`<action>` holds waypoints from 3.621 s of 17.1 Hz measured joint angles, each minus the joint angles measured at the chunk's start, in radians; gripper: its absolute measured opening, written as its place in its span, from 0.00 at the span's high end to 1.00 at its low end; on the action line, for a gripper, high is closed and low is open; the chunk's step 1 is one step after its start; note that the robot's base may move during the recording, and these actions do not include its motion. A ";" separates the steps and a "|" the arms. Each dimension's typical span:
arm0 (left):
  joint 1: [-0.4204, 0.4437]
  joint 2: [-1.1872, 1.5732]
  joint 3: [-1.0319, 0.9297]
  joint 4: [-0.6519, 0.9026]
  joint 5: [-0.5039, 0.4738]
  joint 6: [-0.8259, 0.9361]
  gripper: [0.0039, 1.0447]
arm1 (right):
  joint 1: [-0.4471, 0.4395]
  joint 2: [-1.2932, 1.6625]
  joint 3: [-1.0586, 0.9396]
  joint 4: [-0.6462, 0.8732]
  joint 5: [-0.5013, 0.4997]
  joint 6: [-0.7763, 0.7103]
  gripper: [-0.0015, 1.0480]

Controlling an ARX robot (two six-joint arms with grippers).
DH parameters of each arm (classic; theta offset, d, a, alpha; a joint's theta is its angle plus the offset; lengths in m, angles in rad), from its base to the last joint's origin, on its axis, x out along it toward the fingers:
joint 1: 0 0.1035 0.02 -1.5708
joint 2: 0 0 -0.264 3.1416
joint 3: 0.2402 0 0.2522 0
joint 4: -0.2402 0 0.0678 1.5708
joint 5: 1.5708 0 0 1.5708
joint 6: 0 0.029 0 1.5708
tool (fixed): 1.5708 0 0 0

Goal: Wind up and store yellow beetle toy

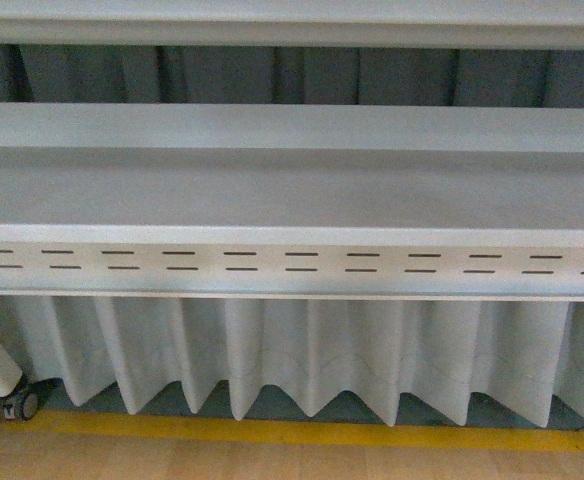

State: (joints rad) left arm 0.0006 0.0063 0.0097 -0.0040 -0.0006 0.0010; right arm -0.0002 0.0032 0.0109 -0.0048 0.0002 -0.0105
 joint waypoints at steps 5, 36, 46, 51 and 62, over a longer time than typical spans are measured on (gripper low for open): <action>0.000 0.000 0.000 0.000 0.000 0.000 0.06 | 0.000 0.000 0.000 0.000 0.000 0.000 0.06; 0.000 0.000 0.000 0.000 0.000 -0.001 0.06 | 0.000 0.000 0.000 0.000 0.000 0.000 0.06; 0.000 0.000 0.000 0.001 0.000 0.000 0.06 | 0.000 0.000 0.000 0.001 0.000 0.000 0.06; 0.000 0.000 0.000 0.000 0.000 0.000 0.06 | 0.000 0.000 0.000 0.000 0.000 0.001 0.06; 0.000 0.000 0.000 0.003 0.000 -0.001 0.06 | 0.000 0.001 0.000 0.004 0.000 0.003 0.06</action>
State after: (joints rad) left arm 0.0006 0.0063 0.0101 -0.0010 -0.0006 0.0002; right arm -0.0002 0.0040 0.0109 -0.0010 -0.0002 -0.0074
